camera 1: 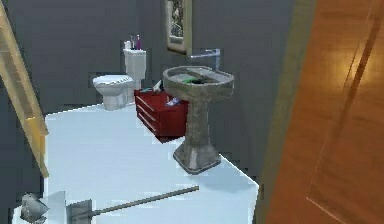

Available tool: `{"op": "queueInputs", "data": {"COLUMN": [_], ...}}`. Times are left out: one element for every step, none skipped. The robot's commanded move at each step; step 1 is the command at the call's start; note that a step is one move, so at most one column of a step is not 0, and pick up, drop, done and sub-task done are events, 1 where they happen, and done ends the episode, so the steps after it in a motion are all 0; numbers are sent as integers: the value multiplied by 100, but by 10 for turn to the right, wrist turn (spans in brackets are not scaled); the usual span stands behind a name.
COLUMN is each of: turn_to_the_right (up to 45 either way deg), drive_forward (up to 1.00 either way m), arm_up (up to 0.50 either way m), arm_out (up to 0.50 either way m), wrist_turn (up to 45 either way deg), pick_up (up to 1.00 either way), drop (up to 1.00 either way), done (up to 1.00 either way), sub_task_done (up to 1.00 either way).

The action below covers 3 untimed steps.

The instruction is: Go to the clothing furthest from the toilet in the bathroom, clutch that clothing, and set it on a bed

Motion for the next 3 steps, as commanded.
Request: {"op": "queueInputs", "data": {"turn_to_the_right": [0,-210,0], "drive_forward": [25,0,100], "arm_up": [0,0,0], "arm_out": [0,0,0], "wrist_turn": [0,0,0], "pick_up": [0,0,0], "drop": [0,0,0], "done": [0,0,0], "sub_task_done": [0,0,0]}}
